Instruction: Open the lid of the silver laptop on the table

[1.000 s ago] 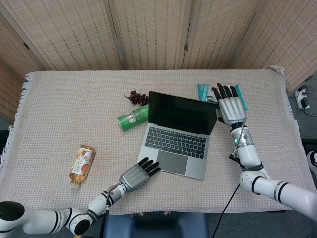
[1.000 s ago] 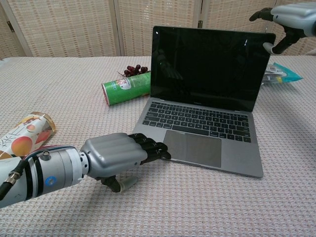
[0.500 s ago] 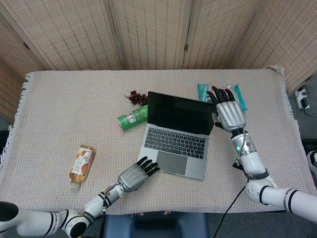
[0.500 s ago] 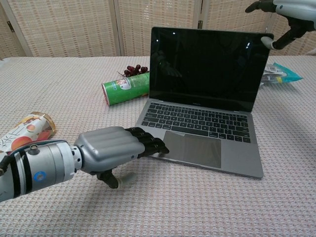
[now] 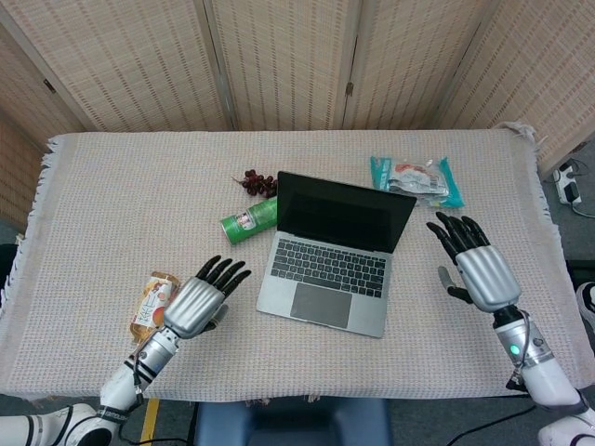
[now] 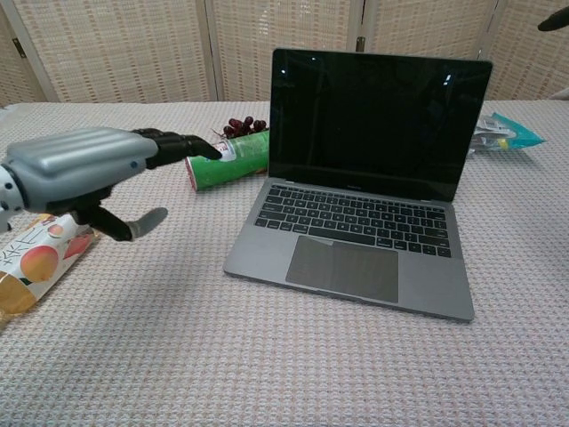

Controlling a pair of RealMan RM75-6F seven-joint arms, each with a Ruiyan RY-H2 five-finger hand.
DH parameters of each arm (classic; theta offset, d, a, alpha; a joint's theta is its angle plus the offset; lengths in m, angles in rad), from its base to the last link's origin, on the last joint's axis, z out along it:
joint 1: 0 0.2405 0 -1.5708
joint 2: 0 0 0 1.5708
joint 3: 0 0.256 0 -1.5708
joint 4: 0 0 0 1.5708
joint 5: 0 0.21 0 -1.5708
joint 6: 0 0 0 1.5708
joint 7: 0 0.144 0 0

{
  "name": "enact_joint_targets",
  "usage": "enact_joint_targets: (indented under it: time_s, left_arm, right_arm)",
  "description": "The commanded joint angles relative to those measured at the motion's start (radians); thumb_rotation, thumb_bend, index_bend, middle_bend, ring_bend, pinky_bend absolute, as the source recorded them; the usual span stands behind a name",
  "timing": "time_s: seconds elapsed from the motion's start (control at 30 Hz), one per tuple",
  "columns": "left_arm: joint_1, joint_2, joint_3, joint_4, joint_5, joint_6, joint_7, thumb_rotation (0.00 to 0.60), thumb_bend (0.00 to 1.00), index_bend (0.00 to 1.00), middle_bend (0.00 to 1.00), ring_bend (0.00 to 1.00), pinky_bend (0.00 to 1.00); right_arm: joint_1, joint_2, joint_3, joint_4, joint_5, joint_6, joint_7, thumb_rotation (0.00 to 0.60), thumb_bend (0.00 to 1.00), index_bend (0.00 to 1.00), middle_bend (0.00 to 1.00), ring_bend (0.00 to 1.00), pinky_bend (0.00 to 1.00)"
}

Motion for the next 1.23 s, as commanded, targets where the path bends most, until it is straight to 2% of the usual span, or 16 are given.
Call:
enact_joint_targets:
  time_s: [0.03,0.17,0.33,0.53,0.8,1.23]
  left_arm:
    - [0.078,0.075,0.004,-0.052,0.015,0.099,-0.059,0.6,0.61,0.0,0.08,0.0,0.0]
    - [0.182,0.109,0.036,-0.036,0.064,0.23,-0.119,0.6,0.61,0.02,0.08,0.0,0.0]
    - [0.308,0.129,0.069,0.02,0.111,0.376,-0.231,0.6,0.61,0.03,0.08,0.0,0.0]
    - [0.416,0.139,0.096,0.118,0.149,0.475,-0.331,0.6,0.61,0.04,0.08,0.0,0.0]
    - [0.507,0.111,0.114,0.219,0.192,0.533,-0.398,0.6,0.61,0.05,0.08,0.0,0.0]
    - [0.515,0.116,0.057,0.225,0.167,0.467,-0.379,0.6,0.61,0.04,0.08,0.0,0.0]
  right_arm:
    - [-0.076,0.02,-0.058,0.03,-0.084,0.085,0.086,0.6,0.59,0.0,0.0,0.01,0.0]
    - [-0.148,0.003,-0.093,0.1,-0.152,0.18,0.153,0.6,0.59,0.0,0.0,0.03,0.0]
    - [-0.219,-0.038,-0.109,0.18,-0.159,0.249,0.189,0.6,0.59,0.0,0.0,0.02,0.0]
    - [-0.275,-0.069,-0.121,0.236,-0.17,0.296,0.252,0.6,0.59,0.0,0.0,0.01,0.0]
    - [-0.304,-0.117,-0.128,0.297,-0.179,0.29,0.31,0.6,0.59,0.0,0.0,0.0,0.0]
    - [-0.303,-0.126,-0.105,0.292,-0.183,0.261,0.286,0.6,0.59,0.0,0.0,0.0,0.0]
